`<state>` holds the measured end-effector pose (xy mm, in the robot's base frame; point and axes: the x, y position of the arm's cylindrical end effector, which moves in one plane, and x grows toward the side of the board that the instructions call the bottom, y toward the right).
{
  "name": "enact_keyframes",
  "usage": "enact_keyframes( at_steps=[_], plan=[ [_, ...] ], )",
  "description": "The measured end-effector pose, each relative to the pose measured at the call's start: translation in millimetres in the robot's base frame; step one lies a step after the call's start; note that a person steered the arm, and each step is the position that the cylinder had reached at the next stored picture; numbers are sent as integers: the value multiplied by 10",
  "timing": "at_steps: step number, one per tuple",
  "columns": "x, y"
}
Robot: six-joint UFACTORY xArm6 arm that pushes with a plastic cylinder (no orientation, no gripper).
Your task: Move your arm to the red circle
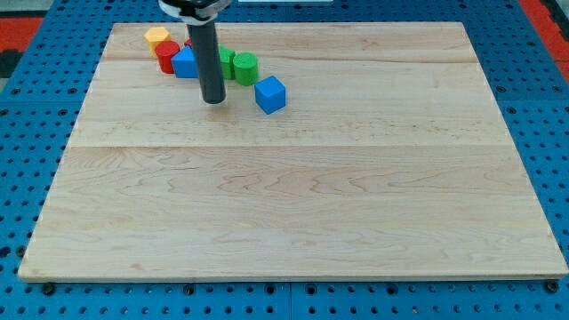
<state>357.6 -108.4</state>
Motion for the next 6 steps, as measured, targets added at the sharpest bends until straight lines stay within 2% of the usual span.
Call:
enact_keyframes(
  at_steps=[3, 4, 5, 6],
  plan=[
    [-96, -26],
    [-167, -254],
    [-352, -818],
    [-531, -1063]
  ],
)
